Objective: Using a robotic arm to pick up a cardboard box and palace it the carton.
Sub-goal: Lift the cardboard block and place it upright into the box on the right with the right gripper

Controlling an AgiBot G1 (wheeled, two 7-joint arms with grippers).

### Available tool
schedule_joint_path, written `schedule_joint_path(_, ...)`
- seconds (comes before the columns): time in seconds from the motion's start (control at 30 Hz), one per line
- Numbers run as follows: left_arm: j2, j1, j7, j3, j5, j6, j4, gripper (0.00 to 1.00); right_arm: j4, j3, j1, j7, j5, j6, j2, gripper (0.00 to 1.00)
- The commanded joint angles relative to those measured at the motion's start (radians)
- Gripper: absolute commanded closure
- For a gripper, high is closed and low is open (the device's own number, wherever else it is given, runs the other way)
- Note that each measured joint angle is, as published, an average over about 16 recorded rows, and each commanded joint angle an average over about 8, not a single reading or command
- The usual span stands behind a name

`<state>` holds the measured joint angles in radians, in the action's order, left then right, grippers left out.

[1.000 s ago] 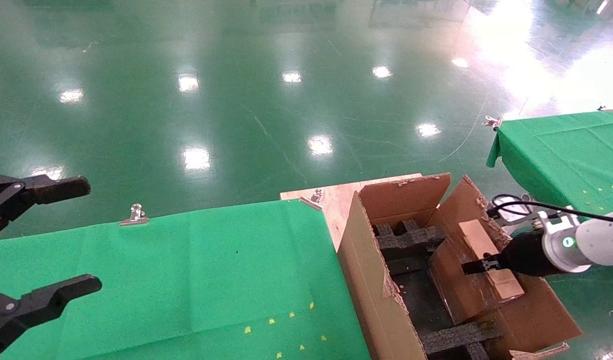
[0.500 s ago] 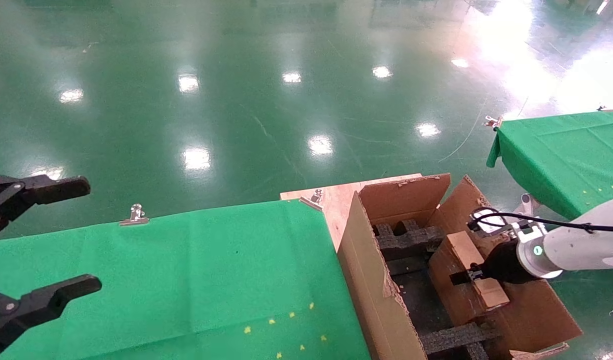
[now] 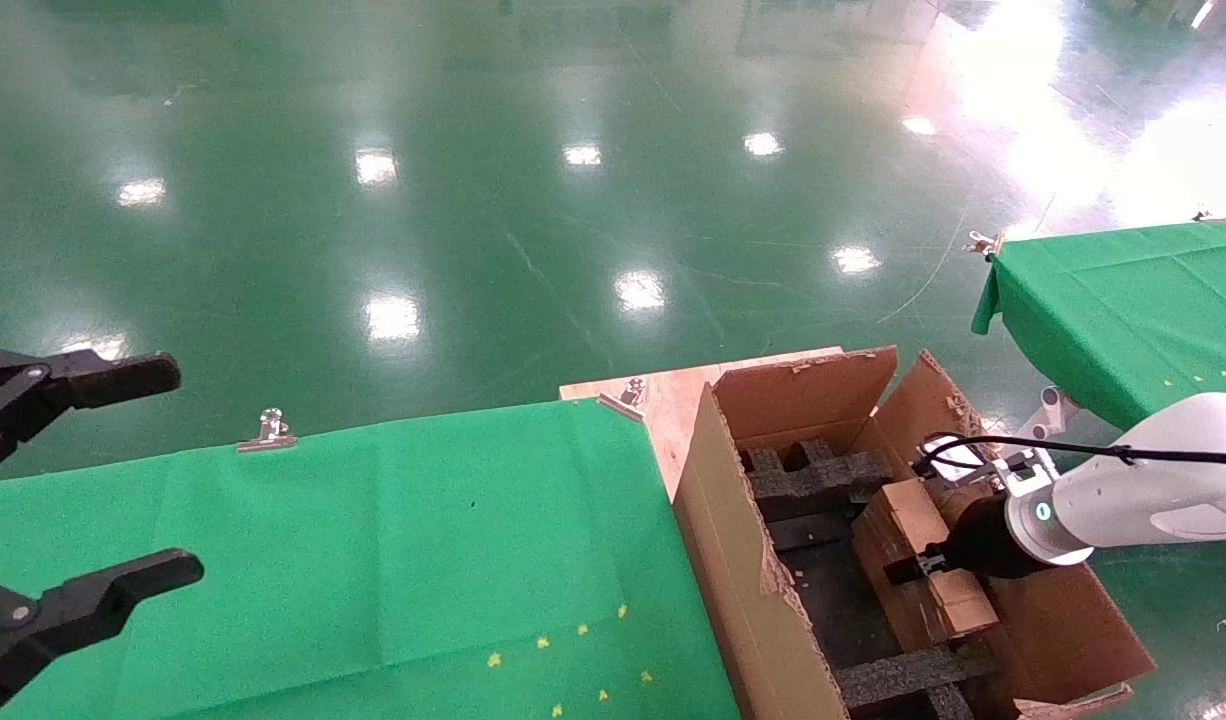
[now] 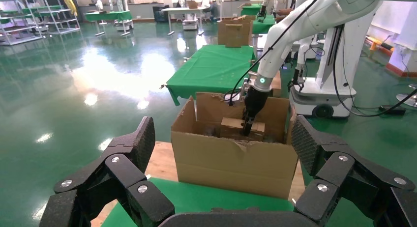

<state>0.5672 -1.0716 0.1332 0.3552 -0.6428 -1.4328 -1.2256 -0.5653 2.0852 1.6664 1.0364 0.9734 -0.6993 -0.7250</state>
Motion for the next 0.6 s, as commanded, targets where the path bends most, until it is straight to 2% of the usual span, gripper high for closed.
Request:
schedule_joint_path(0.03,0.000,0.000,0.000,0.000,0.000,0.000,0.000,0.00,0.017,-0.006,-0.009,-0.014,-0.009,-0.008,-0.008,0.22)
schedule_joint_path(0.07,0.000,0.000,0.000,0.000,0.000,0.000,0.000,0.00,0.020,-0.007,-0.011,-0.016,-0.010,-0.009,-0.009,0.09)
schedule_joint_path(0.1,0.000,0.000,0.000,0.000,0.000,0.000,0.000,0.00,0.023,-0.009,-0.013,-0.018,-0.012,-0.011,-0.011,0.01)
schedule_joint_path(0.6,0.000,0.000,0.000,0.000,0.000,0.000,0.000,0.00,0.004,-0.005,0.005,-0.014,-0.006,-0.015,0.004,0.00)
